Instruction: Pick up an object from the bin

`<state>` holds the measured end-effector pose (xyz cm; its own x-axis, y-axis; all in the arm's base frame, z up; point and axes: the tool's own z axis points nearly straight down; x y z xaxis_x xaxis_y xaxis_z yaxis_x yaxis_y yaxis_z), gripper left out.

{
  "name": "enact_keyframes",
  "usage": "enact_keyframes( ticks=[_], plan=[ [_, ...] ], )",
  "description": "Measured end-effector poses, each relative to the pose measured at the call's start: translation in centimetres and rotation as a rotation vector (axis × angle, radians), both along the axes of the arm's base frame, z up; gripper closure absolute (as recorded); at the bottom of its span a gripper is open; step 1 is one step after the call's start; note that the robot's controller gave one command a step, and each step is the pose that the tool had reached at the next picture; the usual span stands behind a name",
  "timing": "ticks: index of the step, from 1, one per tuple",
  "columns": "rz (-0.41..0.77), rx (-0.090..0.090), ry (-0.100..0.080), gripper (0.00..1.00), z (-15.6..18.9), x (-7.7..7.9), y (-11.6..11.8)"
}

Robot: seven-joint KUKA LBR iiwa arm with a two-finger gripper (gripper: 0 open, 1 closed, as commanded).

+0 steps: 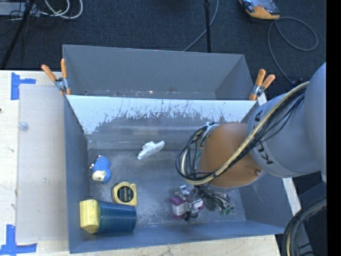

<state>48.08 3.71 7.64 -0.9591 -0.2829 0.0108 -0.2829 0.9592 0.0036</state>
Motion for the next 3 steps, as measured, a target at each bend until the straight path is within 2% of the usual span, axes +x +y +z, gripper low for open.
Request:
enact_keyframes(
  ticks=[2,3],
  plan=[
    [0.0,0.0,-0.006,1.0,3.3,0.2,0.1],
    [-0.001,0.0,-0.003,1.0,4.6,0.1,0.1]
  ],
)
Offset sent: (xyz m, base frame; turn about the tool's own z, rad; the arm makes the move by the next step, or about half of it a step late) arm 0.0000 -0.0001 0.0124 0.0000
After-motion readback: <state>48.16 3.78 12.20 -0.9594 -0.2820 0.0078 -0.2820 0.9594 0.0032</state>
